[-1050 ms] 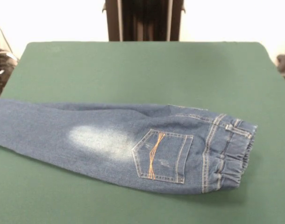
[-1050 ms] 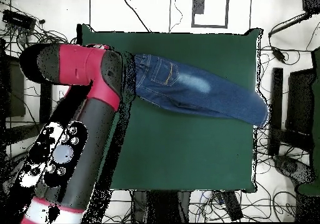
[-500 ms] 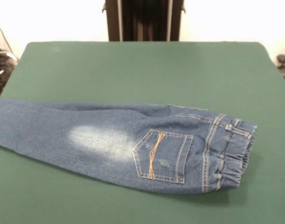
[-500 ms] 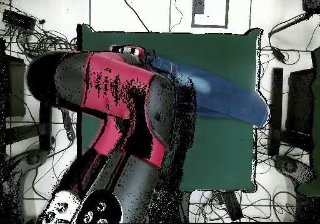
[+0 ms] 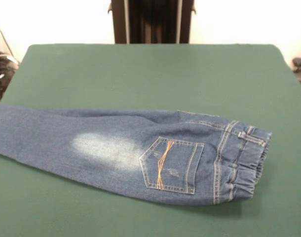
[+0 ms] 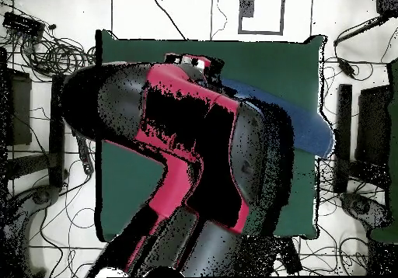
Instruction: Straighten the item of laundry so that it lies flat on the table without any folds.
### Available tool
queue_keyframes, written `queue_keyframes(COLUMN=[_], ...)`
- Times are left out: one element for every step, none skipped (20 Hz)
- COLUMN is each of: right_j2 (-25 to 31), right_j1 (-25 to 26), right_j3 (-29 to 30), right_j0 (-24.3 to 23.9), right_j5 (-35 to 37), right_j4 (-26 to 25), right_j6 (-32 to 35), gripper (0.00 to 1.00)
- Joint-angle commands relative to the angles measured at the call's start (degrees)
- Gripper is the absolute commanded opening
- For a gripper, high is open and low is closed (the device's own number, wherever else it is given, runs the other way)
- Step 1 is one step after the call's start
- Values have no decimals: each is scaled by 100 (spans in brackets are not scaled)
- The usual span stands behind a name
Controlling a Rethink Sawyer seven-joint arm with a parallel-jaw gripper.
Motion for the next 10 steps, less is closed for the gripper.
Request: queue_keyframes(right_j2=[1010,986,1021,1029,1014,1032,1030,1003,1010,1016], right_j1=[529,560,585,611,683,718,783,830,846,863], right_j3=[473,445,436,418,357,339,283,231,225,219], right_j0=[172,185,175,177,189,191,188,193,189,186], right_j5=[81,96,26,20,37,22,35,74,96,117], right_j4=[-75,-81,-37,-22,-13,13,3,-29,-23,-17], right_j6=[251,287,333,372,457,515,528,521,513,505], gripper=[100,100,100,100,100,100,100,100,100,100])
